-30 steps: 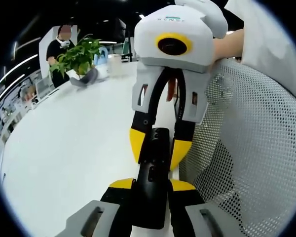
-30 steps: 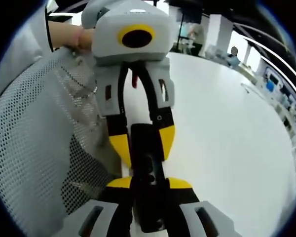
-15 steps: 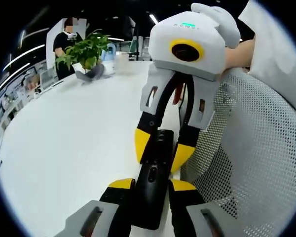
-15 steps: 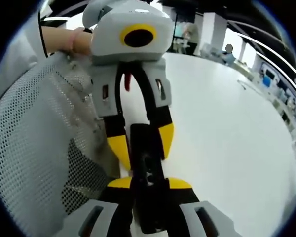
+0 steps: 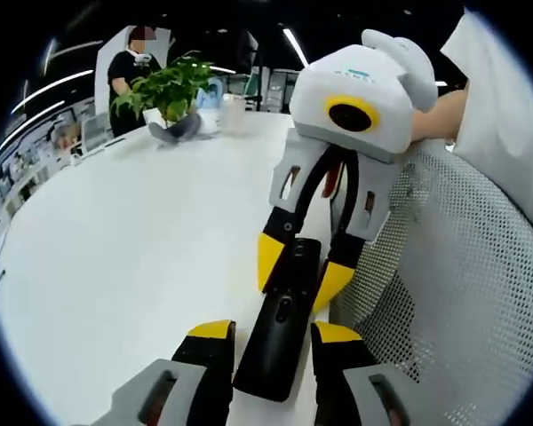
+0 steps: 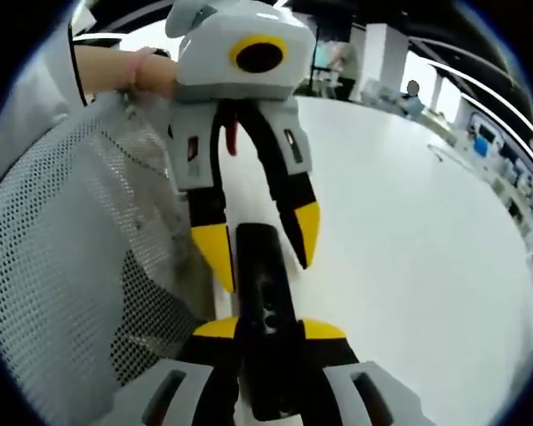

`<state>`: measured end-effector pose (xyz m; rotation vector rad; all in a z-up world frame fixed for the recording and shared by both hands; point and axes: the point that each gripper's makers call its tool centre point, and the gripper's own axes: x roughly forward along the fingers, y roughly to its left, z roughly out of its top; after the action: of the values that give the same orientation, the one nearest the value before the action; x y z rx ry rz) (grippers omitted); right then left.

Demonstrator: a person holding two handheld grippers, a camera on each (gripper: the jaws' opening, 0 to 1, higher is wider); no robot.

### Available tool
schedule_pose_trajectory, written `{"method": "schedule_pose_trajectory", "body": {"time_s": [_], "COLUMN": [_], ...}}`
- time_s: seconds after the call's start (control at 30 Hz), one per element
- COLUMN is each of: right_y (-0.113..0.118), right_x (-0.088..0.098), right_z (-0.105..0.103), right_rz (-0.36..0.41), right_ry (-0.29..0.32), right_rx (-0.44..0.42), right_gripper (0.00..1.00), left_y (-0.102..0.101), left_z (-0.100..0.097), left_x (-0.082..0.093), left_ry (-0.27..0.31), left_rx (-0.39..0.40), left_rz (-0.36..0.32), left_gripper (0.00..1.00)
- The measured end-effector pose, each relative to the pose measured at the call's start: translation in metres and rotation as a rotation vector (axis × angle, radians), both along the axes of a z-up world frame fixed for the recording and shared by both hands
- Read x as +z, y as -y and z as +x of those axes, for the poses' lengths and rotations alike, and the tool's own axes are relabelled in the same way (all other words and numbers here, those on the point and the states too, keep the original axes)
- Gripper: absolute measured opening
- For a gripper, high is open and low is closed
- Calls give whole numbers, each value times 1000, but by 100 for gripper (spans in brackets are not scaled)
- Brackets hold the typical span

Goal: Press the specified remote control buttons in sequence, fully releasing each button before pressing the next.

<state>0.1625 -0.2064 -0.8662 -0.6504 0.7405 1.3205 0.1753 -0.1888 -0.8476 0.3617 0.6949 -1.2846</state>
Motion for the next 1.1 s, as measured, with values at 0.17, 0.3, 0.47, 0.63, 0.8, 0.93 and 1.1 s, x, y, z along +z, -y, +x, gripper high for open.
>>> {"method": "schedule_pose_trajectory", "body": {"time_s": [0.17, 0.3, 0.47, 0.63, 0.8, 0.93, 1.1], "right_y": [0, 0, 0, 0, 0, 0, 0], "right_x": [0, 0, 0, 0, 0, 0, 0], "right_z": [0, 0, 0, 0, 0, 1, 1], "right_rz": [3, 4, 4, 8, 11, 13, 14], "right_ry": [0, -1, 2, -1, -3, -3, -5], "right_rx": [-4, -4, -2, -6, -8, -8, -8], "right_gripper": [21, 21, 21, 21, 21, 21, 21], "left_y": [-10, -26, -34, -49, -57, -62, -73], "left_z": [7, 18, 28, 43, 48, 50, 45], "left_x": [2, 1, 20, 41, 64, 82, 92], "left_ry": [-8, 24, 41, 178, 190, 197, 200], "left_rx": [66, 137, 216, 293, 395, 466, 528], "left_rz": [19, 82, 35, 60, -26, -124, -179], "left_gripper": [43, 50, 57, 57, 59, 61, 64]}}
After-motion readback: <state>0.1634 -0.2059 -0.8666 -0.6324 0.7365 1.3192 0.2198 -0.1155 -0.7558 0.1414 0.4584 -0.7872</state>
